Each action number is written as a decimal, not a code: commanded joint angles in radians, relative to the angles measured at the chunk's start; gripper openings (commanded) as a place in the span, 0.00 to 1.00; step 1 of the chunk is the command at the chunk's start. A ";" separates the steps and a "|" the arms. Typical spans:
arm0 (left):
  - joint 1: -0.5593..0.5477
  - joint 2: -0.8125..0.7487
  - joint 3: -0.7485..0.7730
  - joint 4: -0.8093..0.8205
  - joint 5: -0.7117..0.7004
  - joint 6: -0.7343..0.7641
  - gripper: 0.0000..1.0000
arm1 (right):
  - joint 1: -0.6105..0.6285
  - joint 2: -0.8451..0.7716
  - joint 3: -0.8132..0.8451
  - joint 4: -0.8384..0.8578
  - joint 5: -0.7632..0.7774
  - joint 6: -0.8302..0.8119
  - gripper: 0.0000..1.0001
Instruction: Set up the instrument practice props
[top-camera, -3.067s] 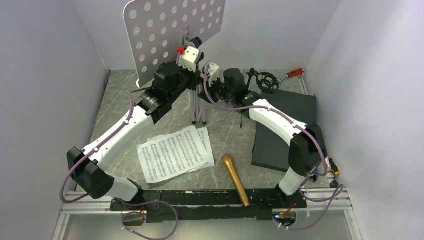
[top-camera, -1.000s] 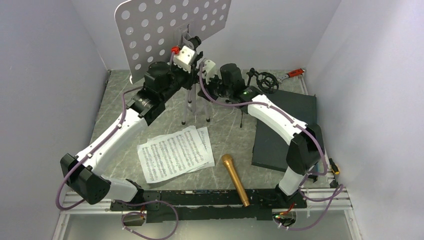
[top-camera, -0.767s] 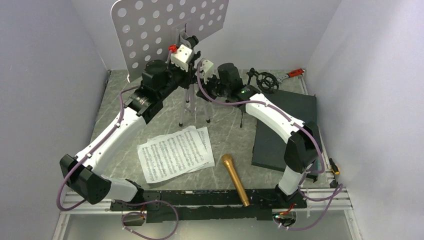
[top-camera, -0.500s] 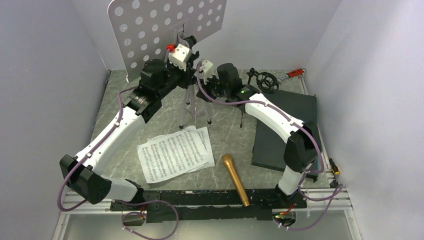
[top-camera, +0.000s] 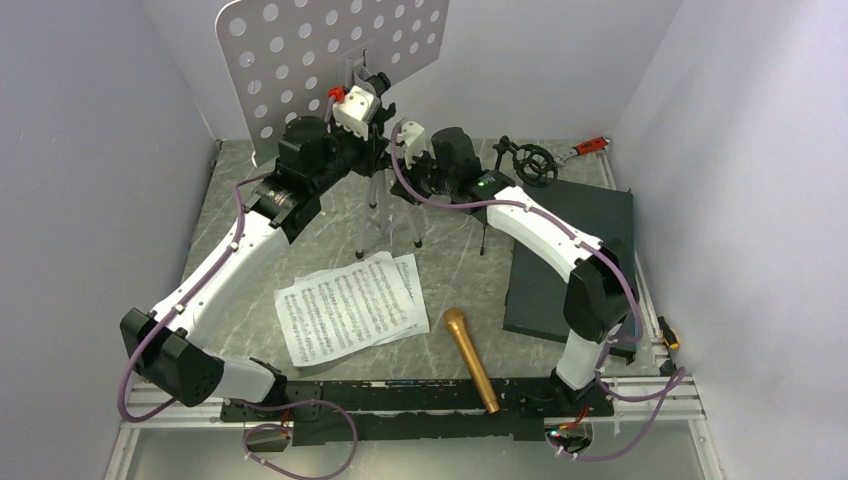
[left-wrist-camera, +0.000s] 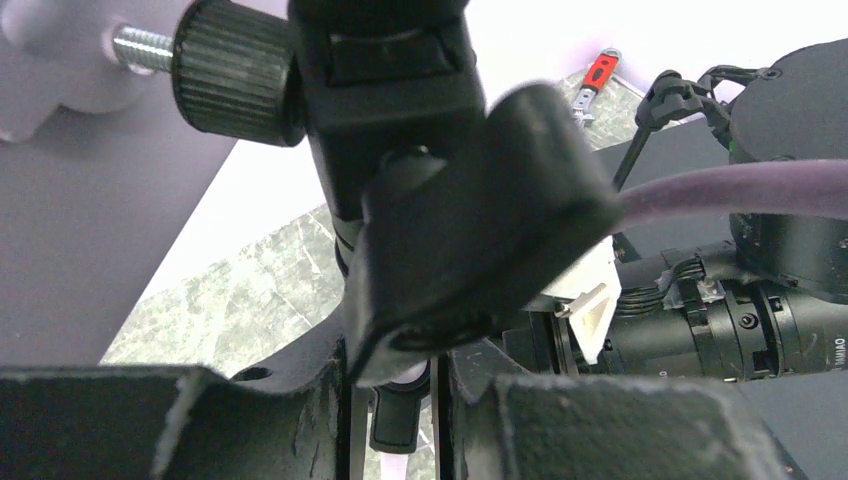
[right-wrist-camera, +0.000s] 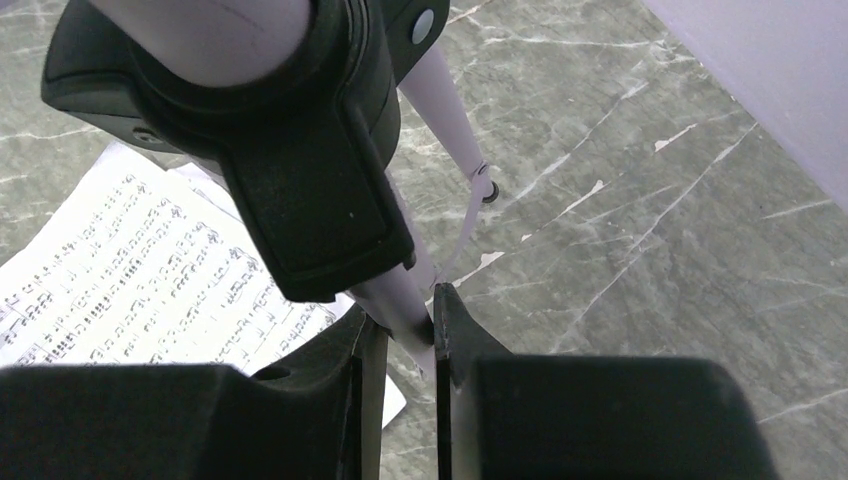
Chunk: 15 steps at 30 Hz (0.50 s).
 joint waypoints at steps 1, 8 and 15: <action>-0.006 -0.142 0.135 0.538 0.079 -0.003 0.03 | -0.083 0.077 -0.037 -0.118 0.193 0.112 0.00; -0.003 -0.150 0.119 0.580 0.083 -0.058 0.03 | -0.095 0.081 -0.072 -0.101 0.195 0.113 0.00; 0.003 -0.164 0.103 0.619 0.090 -0.090 0.03 | -0.107 0.095 -0.097 -0.088 0.183 0.118 0.00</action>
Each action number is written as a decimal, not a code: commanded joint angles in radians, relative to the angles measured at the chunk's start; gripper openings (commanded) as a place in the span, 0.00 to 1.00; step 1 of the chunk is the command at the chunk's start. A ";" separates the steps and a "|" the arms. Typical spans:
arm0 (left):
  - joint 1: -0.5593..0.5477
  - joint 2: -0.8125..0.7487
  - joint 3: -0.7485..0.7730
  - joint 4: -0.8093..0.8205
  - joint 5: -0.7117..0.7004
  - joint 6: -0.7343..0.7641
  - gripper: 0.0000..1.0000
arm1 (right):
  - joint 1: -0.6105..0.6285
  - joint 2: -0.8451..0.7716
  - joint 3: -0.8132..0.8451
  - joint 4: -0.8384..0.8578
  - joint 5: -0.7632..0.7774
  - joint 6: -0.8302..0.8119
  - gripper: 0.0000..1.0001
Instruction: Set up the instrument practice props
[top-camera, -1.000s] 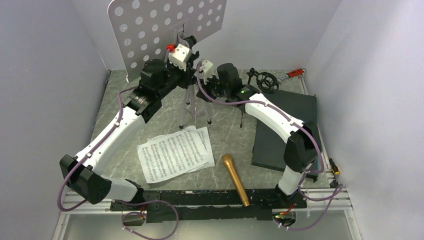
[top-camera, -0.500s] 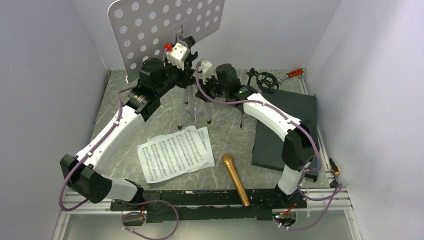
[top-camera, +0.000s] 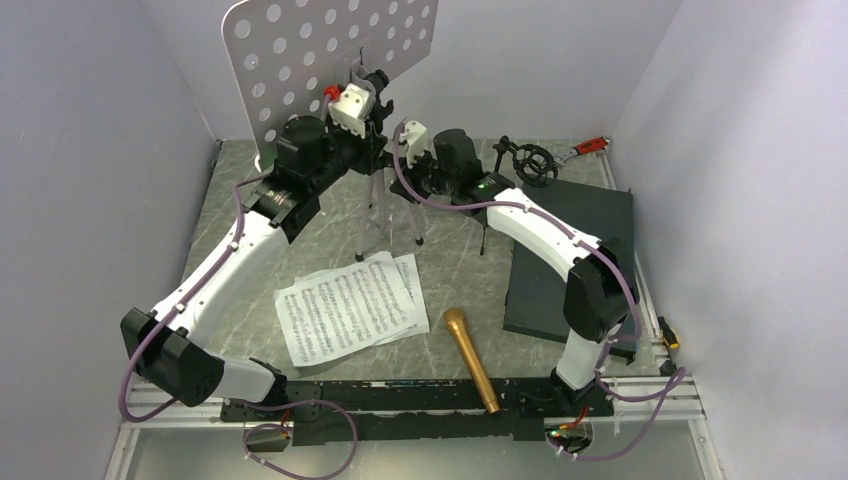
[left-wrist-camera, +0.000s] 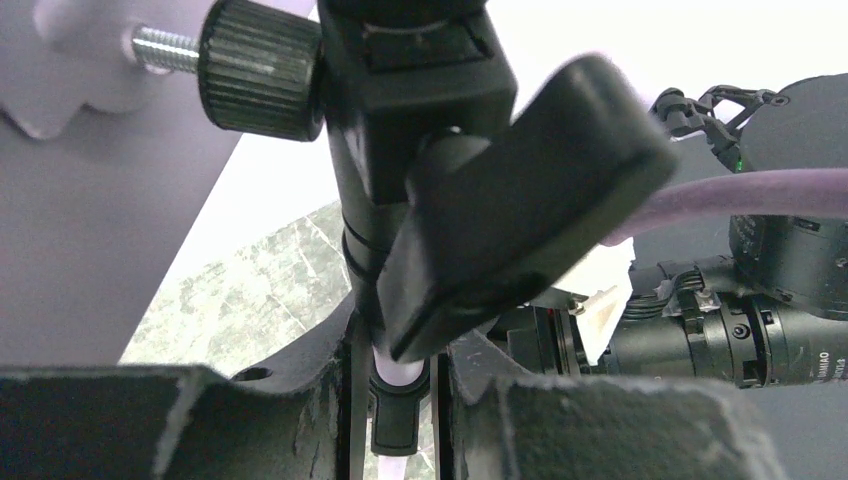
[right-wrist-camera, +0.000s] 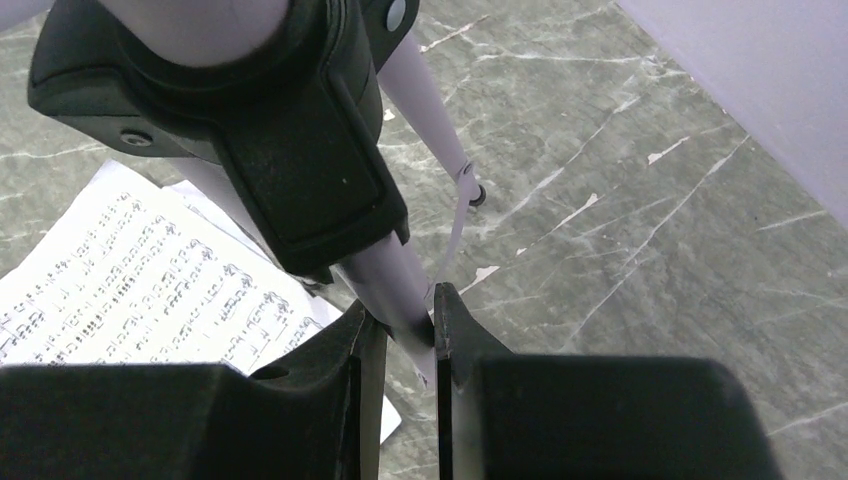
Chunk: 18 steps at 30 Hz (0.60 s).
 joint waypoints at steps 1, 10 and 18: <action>-0.007 -0.166 0.109 0.605 0.094 -0.064 0.03 | -0.101 0.090 -0.068 -0.159 0.186 0.099 0.00; -0.002 -0.173 0.111 0.596 0.098 -0.067 0.03 | -0.104 0.082 -0.074 -0.189 0.221 0.078 0.00; -0.001 -0.183 0.074 0.608 0.120 -0.087 0.03 | -0.103 0.036 -0.105 -0.190 0.274 0.048 0.00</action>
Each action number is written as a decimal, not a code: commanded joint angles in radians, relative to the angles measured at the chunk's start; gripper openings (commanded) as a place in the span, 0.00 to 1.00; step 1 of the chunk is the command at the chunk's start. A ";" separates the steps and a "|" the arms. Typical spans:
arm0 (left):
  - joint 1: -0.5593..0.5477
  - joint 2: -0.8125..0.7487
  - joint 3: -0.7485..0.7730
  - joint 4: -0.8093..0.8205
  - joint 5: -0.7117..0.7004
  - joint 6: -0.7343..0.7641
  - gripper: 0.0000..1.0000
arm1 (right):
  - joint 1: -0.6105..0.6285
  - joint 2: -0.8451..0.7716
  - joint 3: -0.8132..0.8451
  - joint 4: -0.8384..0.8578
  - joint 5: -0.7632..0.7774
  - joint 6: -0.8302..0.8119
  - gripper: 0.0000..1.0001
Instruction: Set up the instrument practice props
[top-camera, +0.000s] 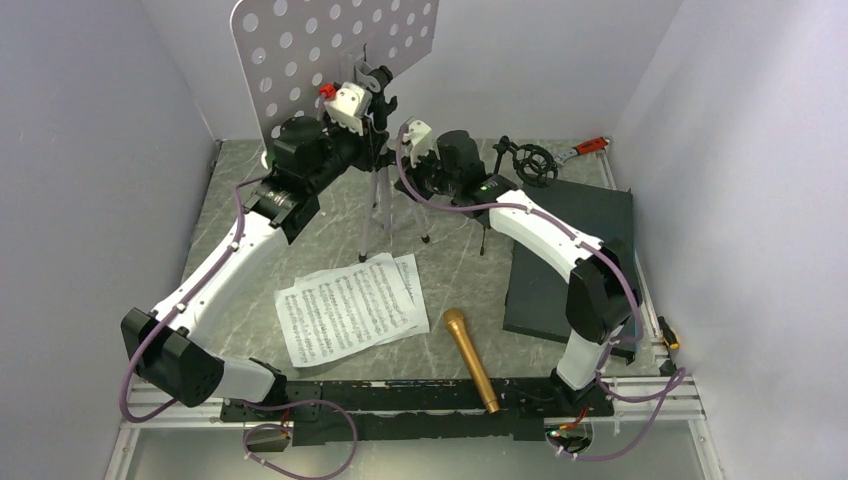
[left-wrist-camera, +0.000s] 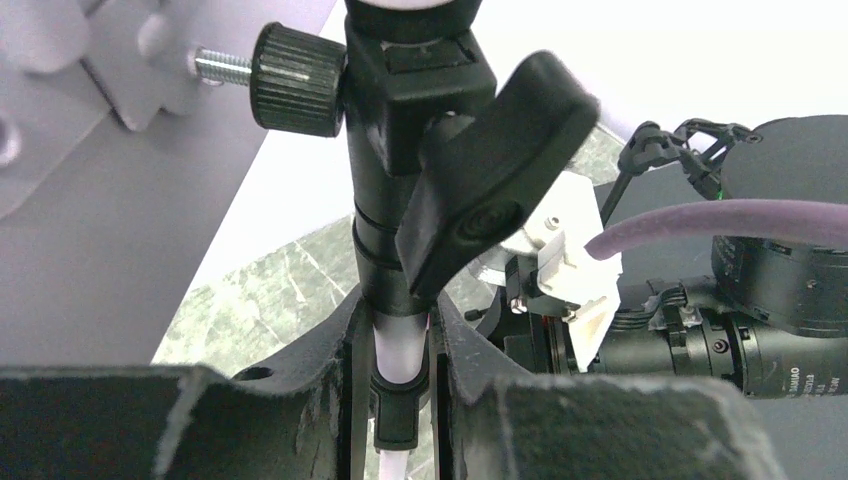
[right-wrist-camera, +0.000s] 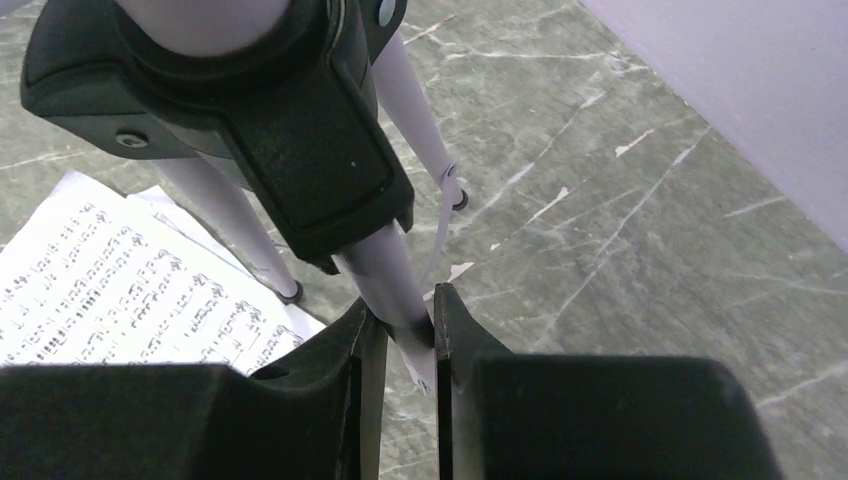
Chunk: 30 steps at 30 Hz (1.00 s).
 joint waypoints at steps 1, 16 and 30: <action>-0.010 -0.183 0.079 0.550 0.103 -0.062 0.03 | -0.091 0.037 -0.079 -0.212 0.233 0.051 0.00; -0.009 -0.217 -0.123 0.618 0.151 -0.129 0.03 | -0.051 0.006 -0.049 -0.234 0.116 0.048 0.00; -0.009 -0.204 -0.159 0.592 0.181 -0.152 0.42 | -0.033 0.003 -0.019 -0.250 0.124 0.060 0.00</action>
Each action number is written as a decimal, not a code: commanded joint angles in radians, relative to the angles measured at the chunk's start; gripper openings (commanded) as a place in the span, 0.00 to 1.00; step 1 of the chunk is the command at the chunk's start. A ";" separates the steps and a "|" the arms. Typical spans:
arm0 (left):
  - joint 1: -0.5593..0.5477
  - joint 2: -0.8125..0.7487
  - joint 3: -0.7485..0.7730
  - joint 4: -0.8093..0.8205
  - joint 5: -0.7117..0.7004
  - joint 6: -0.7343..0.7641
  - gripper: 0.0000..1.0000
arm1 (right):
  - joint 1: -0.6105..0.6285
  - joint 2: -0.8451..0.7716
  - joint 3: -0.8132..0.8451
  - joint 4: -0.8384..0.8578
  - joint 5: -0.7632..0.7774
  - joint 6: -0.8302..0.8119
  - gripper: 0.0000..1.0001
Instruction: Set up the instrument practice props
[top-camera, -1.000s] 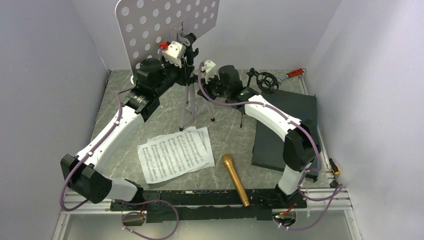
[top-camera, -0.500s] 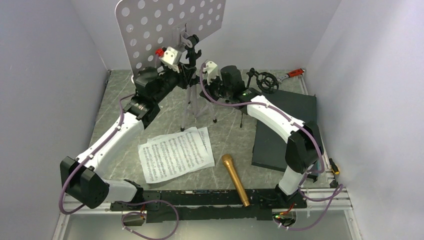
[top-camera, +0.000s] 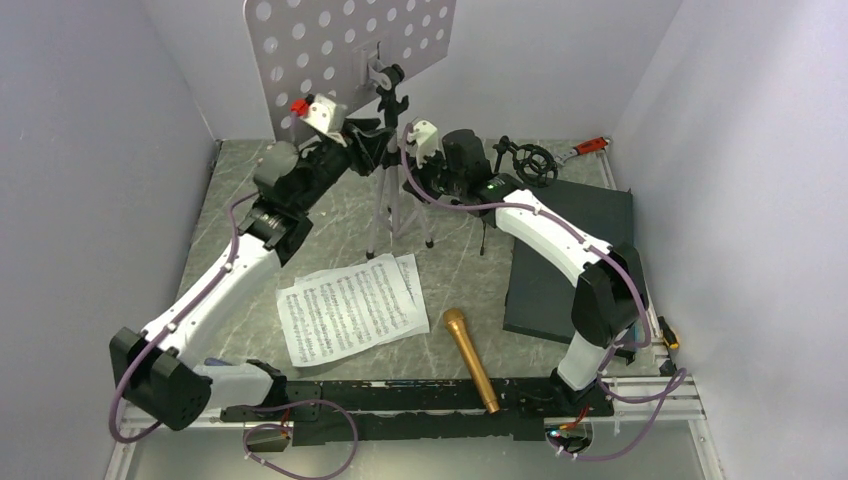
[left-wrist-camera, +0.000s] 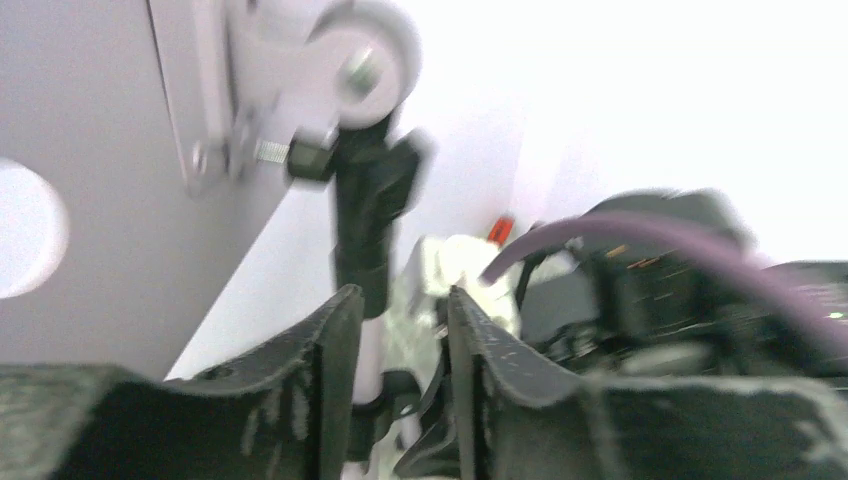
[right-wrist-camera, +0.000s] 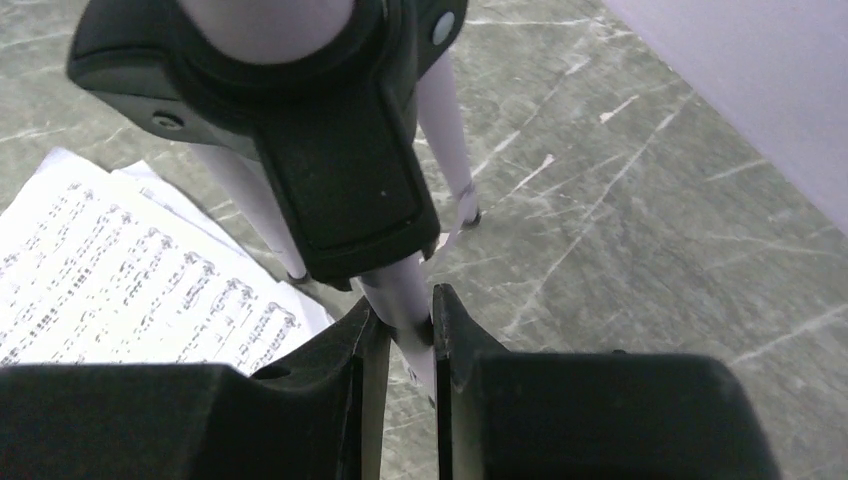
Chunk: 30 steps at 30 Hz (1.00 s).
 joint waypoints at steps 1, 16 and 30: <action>-0.014 -0.118 0.043 0.262 0.091 -0.046 0.45 | -0.031 0.052 -0.001 -0.182 0.111 0.084 0.00; -0.014 -0.097 -0.005 0.182 0.111 0.022 0.72 | -0.011 0.069 0.041 -0.217 0.142 0.057 0.00; -0.008 -0.146 -0.335 -0.051 -0.087 0.176 0.89 | 0.003 0.074 0.059 -0.242 0.153 0.039 0.00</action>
